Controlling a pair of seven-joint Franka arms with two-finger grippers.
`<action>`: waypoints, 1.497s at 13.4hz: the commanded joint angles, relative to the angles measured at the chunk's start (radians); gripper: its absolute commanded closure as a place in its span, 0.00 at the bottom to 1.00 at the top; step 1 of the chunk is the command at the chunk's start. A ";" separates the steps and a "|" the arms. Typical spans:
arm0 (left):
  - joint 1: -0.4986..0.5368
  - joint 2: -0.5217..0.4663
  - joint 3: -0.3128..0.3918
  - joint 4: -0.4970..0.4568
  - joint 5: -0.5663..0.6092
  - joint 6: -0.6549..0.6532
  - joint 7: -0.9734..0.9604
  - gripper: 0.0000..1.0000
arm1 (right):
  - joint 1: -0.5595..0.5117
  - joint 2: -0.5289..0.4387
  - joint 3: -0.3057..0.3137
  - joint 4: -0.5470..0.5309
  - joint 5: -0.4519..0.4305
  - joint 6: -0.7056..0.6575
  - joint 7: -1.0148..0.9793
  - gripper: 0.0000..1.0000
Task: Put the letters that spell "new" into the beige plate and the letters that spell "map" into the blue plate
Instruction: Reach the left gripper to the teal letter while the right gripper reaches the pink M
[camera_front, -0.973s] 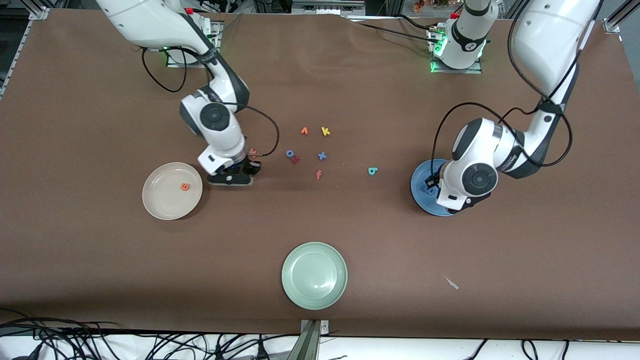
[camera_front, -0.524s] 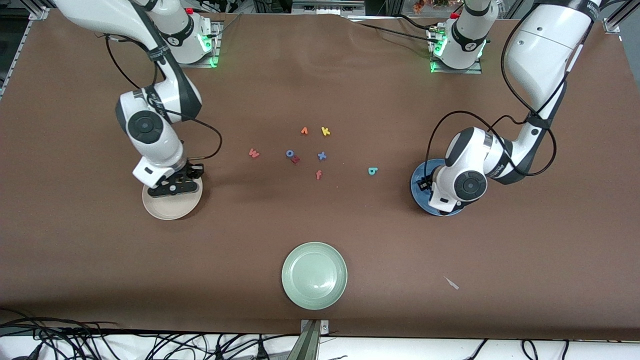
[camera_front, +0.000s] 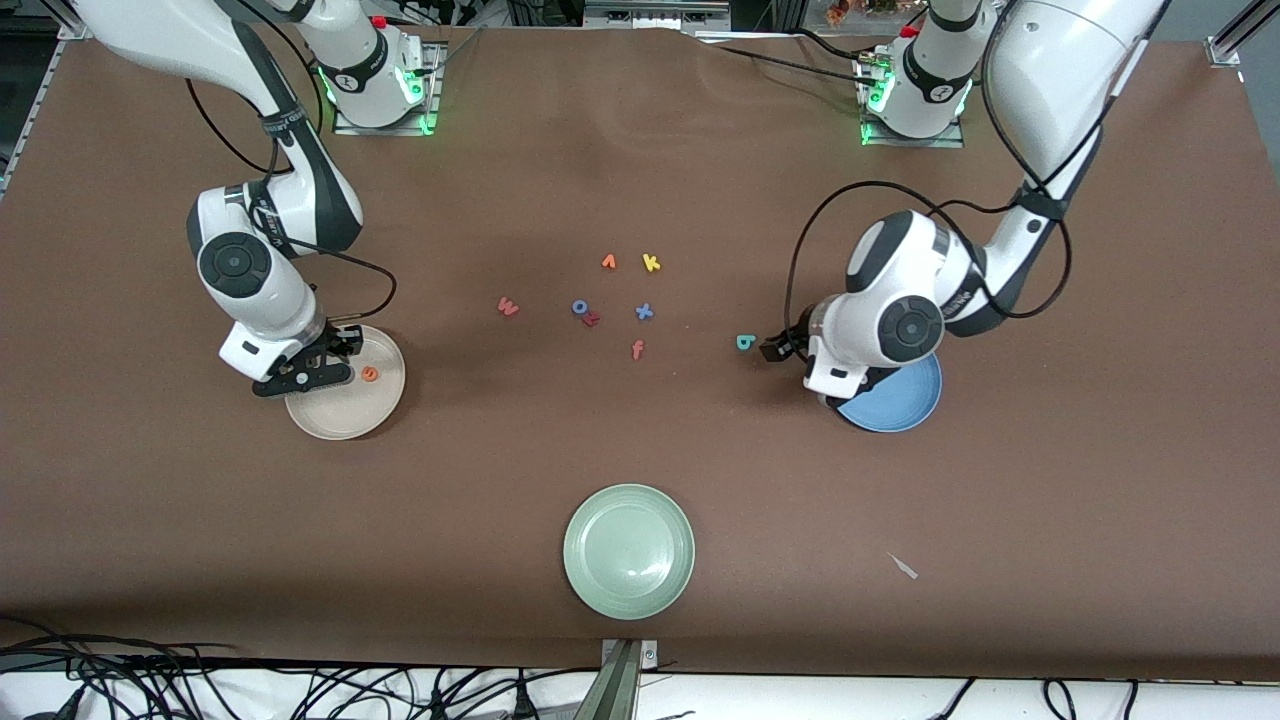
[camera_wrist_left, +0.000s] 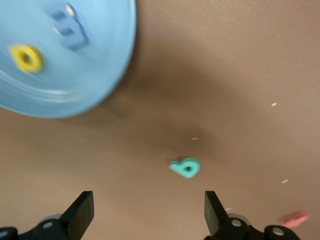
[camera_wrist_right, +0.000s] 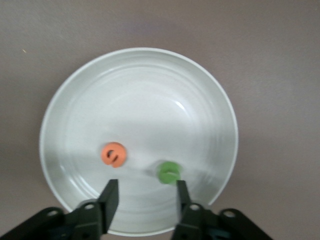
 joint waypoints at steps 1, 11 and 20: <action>-0.055 -0.010 0.001 -0.133 -0.016 0.250 -0.182 0.06 | 0.003 -0.025 0.081 -0.022 0.063 -0.015 0.155 0.33; -0.092 0.039 0.038 -0.165 0.102 0.379 -0.319 0.31 | 0.067 0.045 0.329 -0.140 0.070 0.243 0.917 0.33; -0.113 0.059 0.039 -0.160 0.195 0.380 -0.422 0.40 | 0.072 0.074 0.329 -0.223 0.059 0.378 0.957 0.22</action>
